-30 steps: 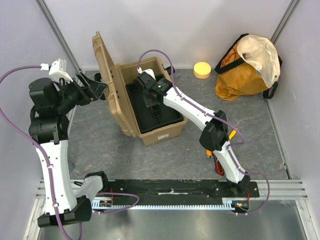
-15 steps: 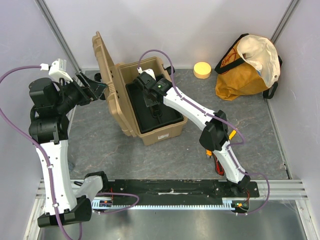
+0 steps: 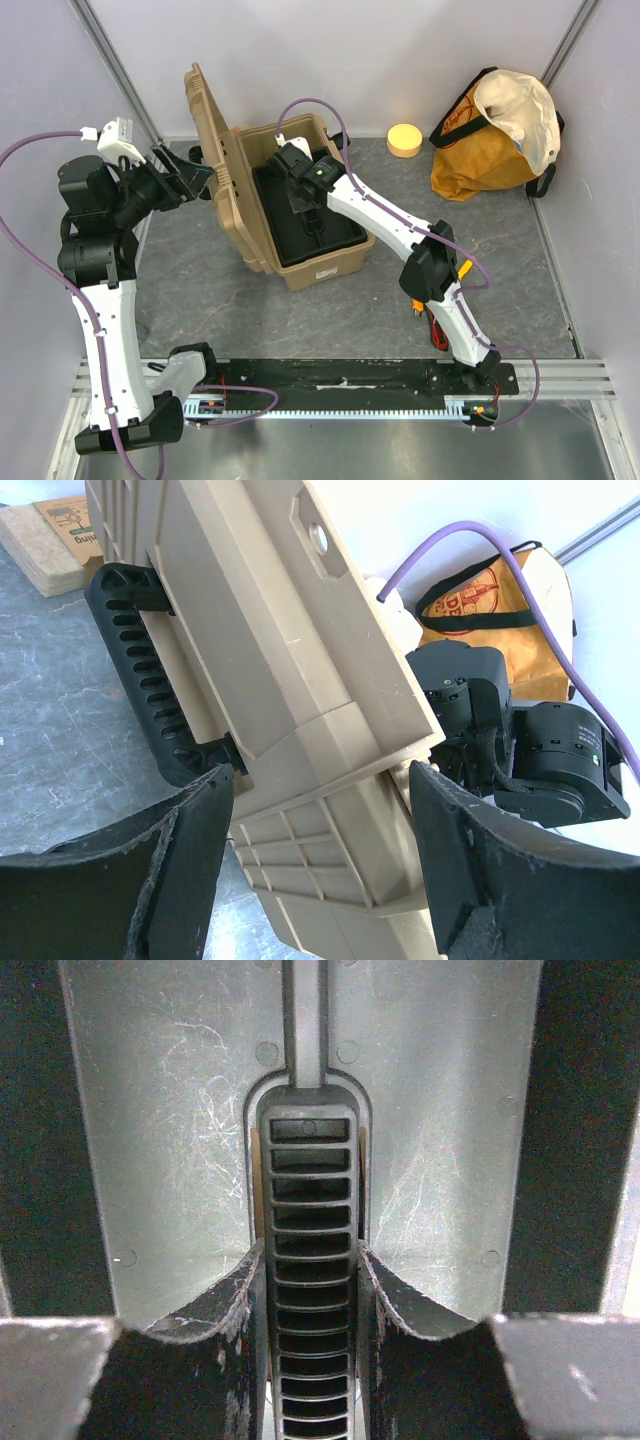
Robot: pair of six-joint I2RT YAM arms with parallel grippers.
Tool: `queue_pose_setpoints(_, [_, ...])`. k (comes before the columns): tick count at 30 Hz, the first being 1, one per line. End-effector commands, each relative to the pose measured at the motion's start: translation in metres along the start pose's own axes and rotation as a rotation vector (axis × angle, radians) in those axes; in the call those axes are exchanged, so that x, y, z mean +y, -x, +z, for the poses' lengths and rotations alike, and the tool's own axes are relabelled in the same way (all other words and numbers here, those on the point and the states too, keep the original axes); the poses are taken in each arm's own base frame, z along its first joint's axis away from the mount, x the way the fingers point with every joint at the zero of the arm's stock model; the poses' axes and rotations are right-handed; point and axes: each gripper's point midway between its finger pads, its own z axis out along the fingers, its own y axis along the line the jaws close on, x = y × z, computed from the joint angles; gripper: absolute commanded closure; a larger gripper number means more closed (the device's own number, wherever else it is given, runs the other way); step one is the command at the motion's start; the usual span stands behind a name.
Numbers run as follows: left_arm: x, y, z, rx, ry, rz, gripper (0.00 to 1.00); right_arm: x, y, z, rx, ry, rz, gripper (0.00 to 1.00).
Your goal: Pack the tool kit
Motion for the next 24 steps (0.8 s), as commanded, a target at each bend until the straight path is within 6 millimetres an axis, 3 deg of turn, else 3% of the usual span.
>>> queue_pose_setpoints(1, [-0.003, 0.013, -0.003, -0.049, -0.006, 0.062, 0.24, -0.023, 0.045, -0.047, -0.133, -0.023, 0.052, 1.0])
queue_pose_setpoints(17, [-0.002, 0.013, -0.002, -0.051, -0.001, 0.065, 0.24, -0.011, -0.036, 0.012, 0.112, -0.019, -0.066, 1.0])
queue_pose_setpoints(20, [-0.002, 0.013, -0.001, -0.049, -0.002, 0.066, 0.23, -0.016, -0.038, 0.015, 0.112, -0.048, -0.066, 1.0])
queue_pose_setpoints(24, [-0.002, 0.012, -0.001, -0.048, -0.002, 0.064, 0.23, -0.017, -0.023, 0.008, 0.071, -0.047, -0.04, 1.0])
